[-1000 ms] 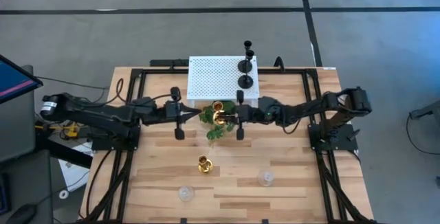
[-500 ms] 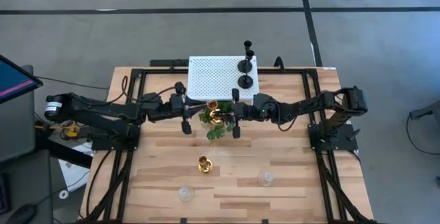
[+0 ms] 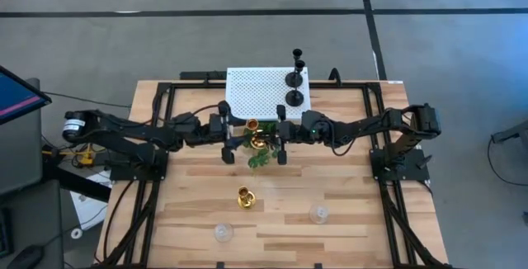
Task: Pick & Place candle stick holders
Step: Put the left gold candle holder on the shelf
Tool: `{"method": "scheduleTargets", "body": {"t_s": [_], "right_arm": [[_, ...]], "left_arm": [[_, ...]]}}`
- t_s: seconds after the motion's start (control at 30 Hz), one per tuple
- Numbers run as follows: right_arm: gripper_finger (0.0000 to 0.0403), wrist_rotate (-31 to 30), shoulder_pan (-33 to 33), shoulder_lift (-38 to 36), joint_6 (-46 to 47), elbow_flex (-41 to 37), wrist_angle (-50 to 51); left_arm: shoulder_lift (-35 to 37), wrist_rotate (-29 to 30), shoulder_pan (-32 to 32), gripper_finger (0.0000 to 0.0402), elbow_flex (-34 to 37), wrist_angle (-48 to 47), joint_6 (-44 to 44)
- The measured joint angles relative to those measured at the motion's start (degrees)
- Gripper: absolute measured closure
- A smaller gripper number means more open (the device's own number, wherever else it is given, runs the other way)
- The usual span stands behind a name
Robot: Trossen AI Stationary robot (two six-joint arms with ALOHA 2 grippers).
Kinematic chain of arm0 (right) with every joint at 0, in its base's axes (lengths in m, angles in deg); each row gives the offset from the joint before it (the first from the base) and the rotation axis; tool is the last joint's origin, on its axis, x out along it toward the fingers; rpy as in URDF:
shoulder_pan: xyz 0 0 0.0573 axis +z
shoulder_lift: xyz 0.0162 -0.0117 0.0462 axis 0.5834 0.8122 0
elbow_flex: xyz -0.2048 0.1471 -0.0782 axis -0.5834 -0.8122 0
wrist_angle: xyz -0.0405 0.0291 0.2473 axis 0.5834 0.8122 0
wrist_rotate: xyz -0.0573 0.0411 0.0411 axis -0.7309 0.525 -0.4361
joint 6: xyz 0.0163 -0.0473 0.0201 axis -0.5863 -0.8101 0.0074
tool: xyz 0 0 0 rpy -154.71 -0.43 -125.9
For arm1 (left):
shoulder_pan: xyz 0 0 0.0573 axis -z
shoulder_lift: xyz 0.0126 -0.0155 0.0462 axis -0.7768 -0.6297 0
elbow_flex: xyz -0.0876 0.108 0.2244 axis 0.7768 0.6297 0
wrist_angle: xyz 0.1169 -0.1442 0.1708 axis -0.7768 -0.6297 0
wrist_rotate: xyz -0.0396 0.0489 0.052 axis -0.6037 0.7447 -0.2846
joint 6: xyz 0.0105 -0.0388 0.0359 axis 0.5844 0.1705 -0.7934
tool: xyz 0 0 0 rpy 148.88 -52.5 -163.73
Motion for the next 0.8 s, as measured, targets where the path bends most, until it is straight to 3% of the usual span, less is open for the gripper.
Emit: {"method": "scheduleTargets", "body": {"t_s": [0.47,0.8], "right_arm": [[0.0403,-0.08,-0.43,0.0,0.0,0.04,0.81],[0.0403,-0.14,-0.42,0.0,0.22,0.04,1.03]], "left_arm": [[-0.73,-2.55,0.0,0.0243,0.0,2.3,2.54],[-7.64,-2.49,-0.02,0.0262,-3.52,5.45,2.45]]}}
